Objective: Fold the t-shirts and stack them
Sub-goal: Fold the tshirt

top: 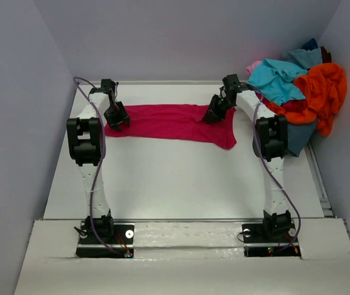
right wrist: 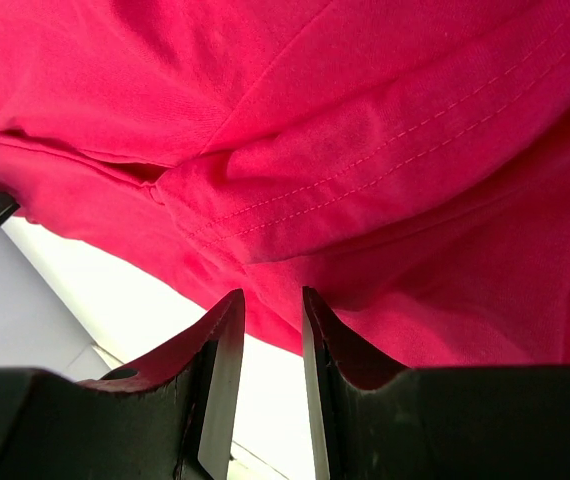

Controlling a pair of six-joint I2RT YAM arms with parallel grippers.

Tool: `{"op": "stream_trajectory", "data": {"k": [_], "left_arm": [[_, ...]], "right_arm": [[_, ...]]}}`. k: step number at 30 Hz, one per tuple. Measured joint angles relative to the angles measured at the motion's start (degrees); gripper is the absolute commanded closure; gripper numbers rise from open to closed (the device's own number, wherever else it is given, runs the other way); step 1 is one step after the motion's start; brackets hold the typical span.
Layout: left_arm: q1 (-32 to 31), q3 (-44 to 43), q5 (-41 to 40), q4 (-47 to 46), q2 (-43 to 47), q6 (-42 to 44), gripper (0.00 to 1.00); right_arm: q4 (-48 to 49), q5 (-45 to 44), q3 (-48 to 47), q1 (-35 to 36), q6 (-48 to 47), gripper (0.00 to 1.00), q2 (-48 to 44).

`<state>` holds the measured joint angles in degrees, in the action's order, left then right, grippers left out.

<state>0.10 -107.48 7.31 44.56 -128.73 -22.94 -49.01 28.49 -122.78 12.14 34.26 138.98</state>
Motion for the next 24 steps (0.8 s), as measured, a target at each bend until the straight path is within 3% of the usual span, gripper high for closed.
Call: {"op": "stream_trajectory", "data": {"k": [12, 24], "left_arm": [[0.0, 0.0, -0.02, 0.04, 0.0, 0.17, 0.43], [0.0, 0.0, -0.02, 0.07, 0.0, 0.2, 0.43]], "right_arm": [[0.24, 0.09, -6.23, 0.0, -0.5, 0.65, 2.51], [0.24, 0.09, -5.57, 0.0, -1.62, 0.64, 3.3]]}}
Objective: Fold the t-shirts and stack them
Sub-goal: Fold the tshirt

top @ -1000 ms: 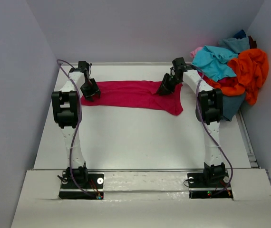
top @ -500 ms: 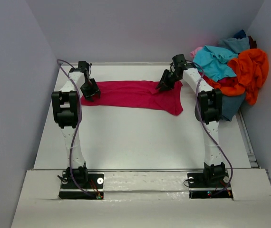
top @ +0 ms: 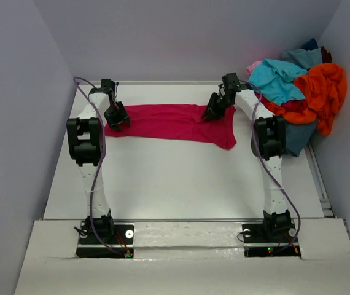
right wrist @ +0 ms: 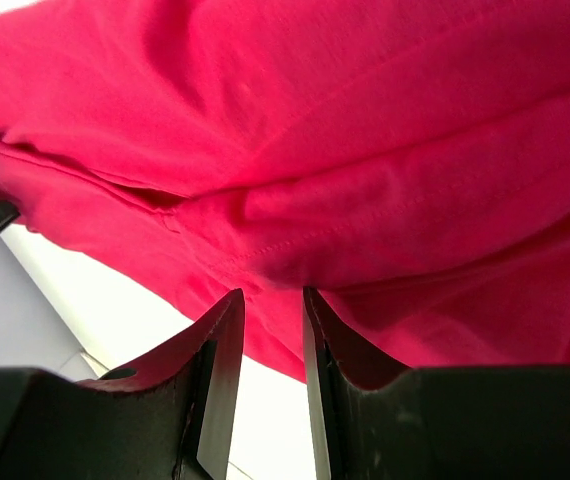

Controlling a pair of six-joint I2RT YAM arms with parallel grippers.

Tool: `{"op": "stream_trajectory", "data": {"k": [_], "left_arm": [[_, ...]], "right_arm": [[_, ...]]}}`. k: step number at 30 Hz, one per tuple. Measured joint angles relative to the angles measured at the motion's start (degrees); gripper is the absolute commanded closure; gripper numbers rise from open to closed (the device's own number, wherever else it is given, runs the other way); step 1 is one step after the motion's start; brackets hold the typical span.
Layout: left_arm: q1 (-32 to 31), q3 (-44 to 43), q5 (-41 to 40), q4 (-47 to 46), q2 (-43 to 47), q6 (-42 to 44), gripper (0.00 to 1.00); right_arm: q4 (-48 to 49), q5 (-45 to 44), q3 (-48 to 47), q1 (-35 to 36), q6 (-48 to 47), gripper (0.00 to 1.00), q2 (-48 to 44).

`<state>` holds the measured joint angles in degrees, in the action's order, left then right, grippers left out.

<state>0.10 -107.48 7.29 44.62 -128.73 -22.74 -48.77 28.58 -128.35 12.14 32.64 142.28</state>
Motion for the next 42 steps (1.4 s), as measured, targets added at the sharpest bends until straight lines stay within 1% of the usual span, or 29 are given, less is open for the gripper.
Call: {"op": "stream_trajectory", "data": {"k": [6, 11, 13, 14, 17, 18, 21, 24, 32, 42], "left_arm": [[0.0, 0.0, 0.0, -0.02, 0.0, 0.0, 0.43], [0.0, 0.0, 0.0, -0.02, 0.0, 0.0, 0.43], [0.0, 0.0, -0.02, -0.02, 0.0, 0.0, 0.43], [0.0, 0.0, 0.0, -0.02, 0.0, 0.0, 0.43], [0.0, 0.0, 0.0, -0.02, 0.0, 0.02, 0.43], [0.0, 0.0, 0.0, -0.02, 0.0, 0.04, 0.43], [0.0, 0.0, 0.0, 0.0, 0.0, 0.13, 0.43], [0.0, 0.0, 0.0, 0.0, 0.0, 0.2, 0.43], [0.0, 0.0, 0.0, 0.0, 0.0, 0.22, 0.43], [0.0, 0.0, 0.0, 0.02, 0.0, 0.26, 0.43]], "right_arm": [[-0.24, -0.15, 3.72, 0.0, -0.96, 0.64, -2.03], [0.35, -0.13, 9.05, 0.42, -1.36, 0.65, -5.01], [0.42, -0.11, 10.4, 0.81, -1.36, 0.7, -5.64], [0.5, -0.11, 10.67, 1.05, -1.36, 0.76, -5.66], [1.11, -0.11, 11.32, 1.4, -1.51, 0.82, -5.66], [1.31, -0.11, 11.47, 1.44, -1.57, 0.83, -5.66], [1.57, -0.11, 11.47, 1.46, -1.57, 0.85, -5.62], [1.33, -0.28, 10.56, 1.44, -1.57, 0.85, -5.14], [0.35, -1.16, 2.45, 1.44, -1.64, 0.86, -0.44], [-0.5, -1.73, 0.9, 1.44, -1.7, 0.86, 1.92]]}}
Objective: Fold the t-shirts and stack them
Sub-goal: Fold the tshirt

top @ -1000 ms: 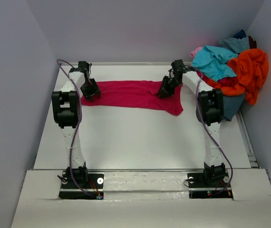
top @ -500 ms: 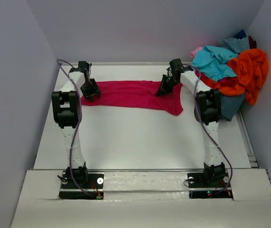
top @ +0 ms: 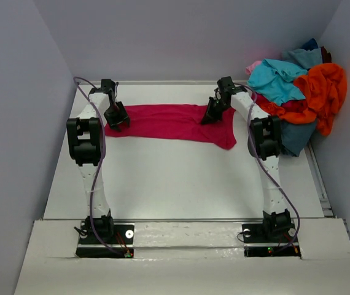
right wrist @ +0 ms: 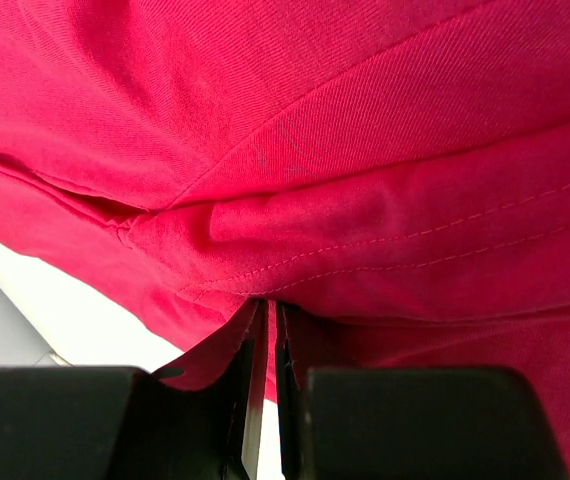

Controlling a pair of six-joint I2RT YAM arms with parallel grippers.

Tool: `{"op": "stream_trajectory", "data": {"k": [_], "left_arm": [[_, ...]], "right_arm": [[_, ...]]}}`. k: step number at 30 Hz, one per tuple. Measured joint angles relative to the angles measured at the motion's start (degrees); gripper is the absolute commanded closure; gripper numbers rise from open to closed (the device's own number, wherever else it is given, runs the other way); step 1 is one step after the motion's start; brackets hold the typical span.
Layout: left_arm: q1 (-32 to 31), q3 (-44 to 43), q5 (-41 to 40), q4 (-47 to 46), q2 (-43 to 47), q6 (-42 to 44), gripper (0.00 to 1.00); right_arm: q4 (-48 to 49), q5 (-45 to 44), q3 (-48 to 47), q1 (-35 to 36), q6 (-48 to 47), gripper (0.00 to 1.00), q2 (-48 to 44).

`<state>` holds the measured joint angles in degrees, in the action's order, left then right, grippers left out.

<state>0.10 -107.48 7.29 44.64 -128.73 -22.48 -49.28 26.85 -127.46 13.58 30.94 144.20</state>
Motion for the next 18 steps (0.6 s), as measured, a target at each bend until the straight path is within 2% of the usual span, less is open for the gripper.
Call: {"op": "stream_trajectory", "data": {"k": [18], "left_arm": [[0.0, 0.04, 0.0, -0.04, 0.0, 0.15, 0.43]], "right_arm": [[2.62, -0.85, -6.12, 0.0, -0.35, 0.83, 2.6]]}}
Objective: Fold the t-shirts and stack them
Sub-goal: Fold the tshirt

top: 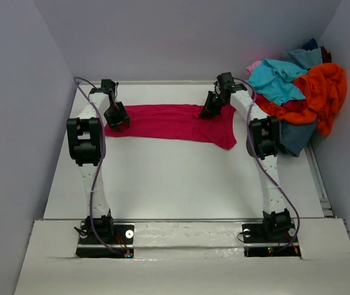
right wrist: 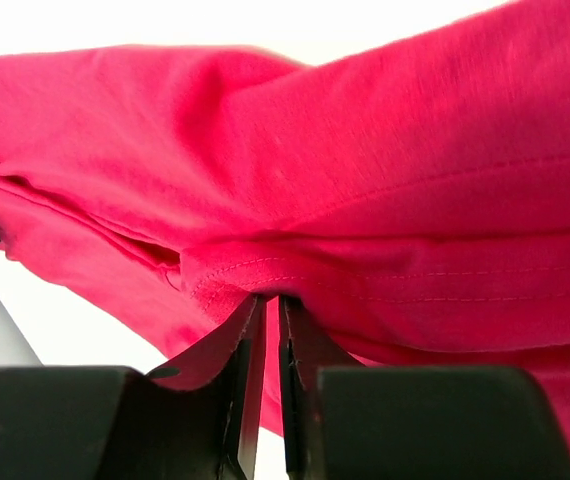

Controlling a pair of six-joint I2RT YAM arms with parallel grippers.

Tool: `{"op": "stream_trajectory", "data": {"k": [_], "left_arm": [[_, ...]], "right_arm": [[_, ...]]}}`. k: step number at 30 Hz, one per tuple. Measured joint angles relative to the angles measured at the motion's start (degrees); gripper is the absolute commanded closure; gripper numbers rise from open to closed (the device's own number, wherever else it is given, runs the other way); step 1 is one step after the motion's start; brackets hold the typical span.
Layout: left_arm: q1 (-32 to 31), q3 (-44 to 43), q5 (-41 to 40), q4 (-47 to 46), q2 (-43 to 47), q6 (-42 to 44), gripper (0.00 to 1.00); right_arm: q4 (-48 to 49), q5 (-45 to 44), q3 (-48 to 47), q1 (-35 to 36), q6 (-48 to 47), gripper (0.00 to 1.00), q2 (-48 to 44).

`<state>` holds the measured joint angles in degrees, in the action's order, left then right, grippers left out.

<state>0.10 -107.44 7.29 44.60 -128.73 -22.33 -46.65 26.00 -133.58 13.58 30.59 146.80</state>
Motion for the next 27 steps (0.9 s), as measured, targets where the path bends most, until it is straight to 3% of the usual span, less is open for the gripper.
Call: {"op": "stream_trajectory", "data": {"k": [8, 11, 15, 22, 27], "left_arm": [[0.0, 0.22, 0.02, -0.02, 0.0, 0.0, 0.43], [0.0, 0.24, 0.02, -0.02, 0.0, 0.02, 0.43], [0.0, 0.24, 0.04, -0.02, 0.0, 0.02, 0.43], [0.0, 0.68, 0.2, -0.2, 0.0, 0.02, 0.43], [0.0, 1.05, 0.24, -0.22, 0.0, 0.04, 0.43]], "right_arm": [[3.04, -0.11, -2.16, 0.0, 0.0, 0.77, 0.81], [4.52, -0.2, -2.38, 0.0, 0.09, 0.63, 0.87], [6.4, -0.83, -3.19, 0.0, 0.28, 0.55, 0.94], [8.55, -1.51, -5.4, 0.0, 0.26, 0.52, 1.2], [9.09, -2.54, -1.66, 0.0, 0.31, 0.53, -0.57]]}}
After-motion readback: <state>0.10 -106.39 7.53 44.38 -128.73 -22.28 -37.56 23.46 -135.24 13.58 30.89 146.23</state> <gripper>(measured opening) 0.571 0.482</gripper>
